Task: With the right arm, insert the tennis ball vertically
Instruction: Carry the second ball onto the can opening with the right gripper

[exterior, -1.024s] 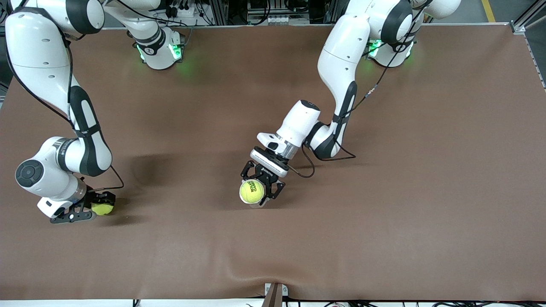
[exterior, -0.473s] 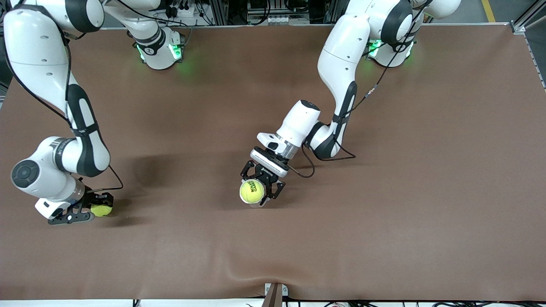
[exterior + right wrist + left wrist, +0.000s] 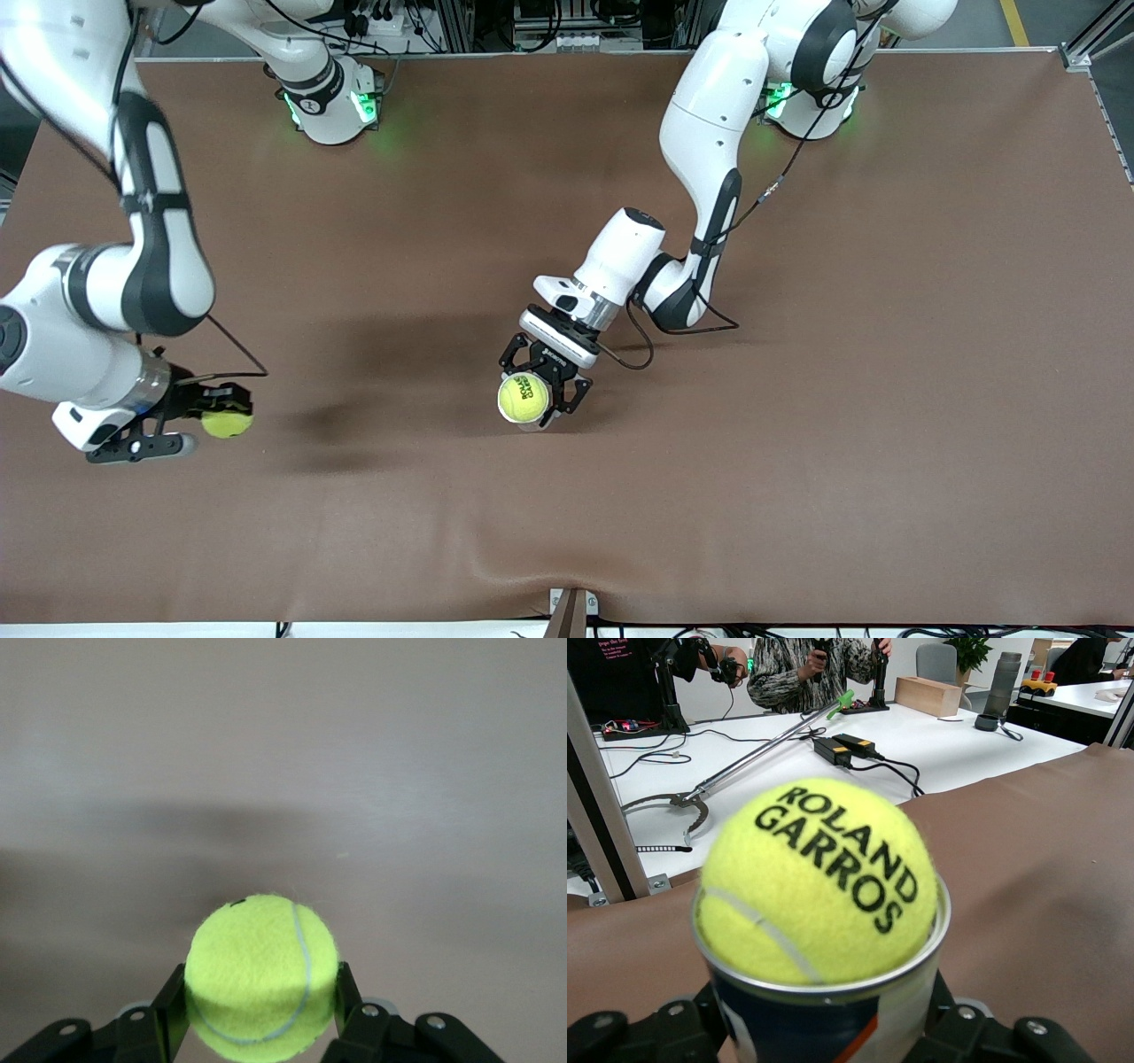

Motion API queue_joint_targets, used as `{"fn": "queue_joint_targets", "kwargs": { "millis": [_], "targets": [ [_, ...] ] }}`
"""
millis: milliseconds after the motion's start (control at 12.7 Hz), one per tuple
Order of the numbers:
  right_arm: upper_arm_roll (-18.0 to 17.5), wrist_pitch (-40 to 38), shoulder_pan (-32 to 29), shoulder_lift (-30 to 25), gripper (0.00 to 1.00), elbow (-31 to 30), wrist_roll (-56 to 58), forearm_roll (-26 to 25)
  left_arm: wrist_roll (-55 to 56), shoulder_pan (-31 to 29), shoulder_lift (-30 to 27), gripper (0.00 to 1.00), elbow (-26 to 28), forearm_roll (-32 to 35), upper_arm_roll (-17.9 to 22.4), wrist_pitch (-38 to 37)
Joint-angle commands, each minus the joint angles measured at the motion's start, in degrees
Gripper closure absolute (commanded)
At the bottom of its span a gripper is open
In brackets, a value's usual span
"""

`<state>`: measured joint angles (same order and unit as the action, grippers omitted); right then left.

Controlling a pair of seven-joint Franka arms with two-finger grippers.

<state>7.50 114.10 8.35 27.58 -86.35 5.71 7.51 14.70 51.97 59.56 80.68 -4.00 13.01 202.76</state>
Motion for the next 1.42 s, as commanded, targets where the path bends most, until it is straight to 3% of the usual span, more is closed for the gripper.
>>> {"fn": "queue_joint_targets", "kwargs": {
  "millis": [0,315,709,946,1340],
  "targets": [
    [2.08,-8.52,7.97,-0.87,0.69,7.57,-12.78,0.14,-0.02,0.41,1.35,0.14,-1.84,-1.54,0.61,1.05],
    [1.72,-12.15,17.46,0.53,0.69,15.93,-34.13,0.13,-0.02,0.41,1.35,0.12,-1.84,-1.54,0.61,0.97],
    [1.9,-8.48,28.02,9.49,0.69,27.37,-58.85,0.13,-0.02,0.41,1.35,0.12,-1.84,-1.54,0.61,1.05],
    [2.08,-0.75,30.4,11.35,0.72,27.38,-63.45,0.13,-0.02,0.41,1.35,0.12,-1.84,-1.54,0.61,0.97],
    [1.9,0.42,30.76,12.67,0.72,26.77,-63.63,-0.22,-0.02,0.41,1.35,0.18,-1.84,-1.54,0.61,1.06]
  ]
}}
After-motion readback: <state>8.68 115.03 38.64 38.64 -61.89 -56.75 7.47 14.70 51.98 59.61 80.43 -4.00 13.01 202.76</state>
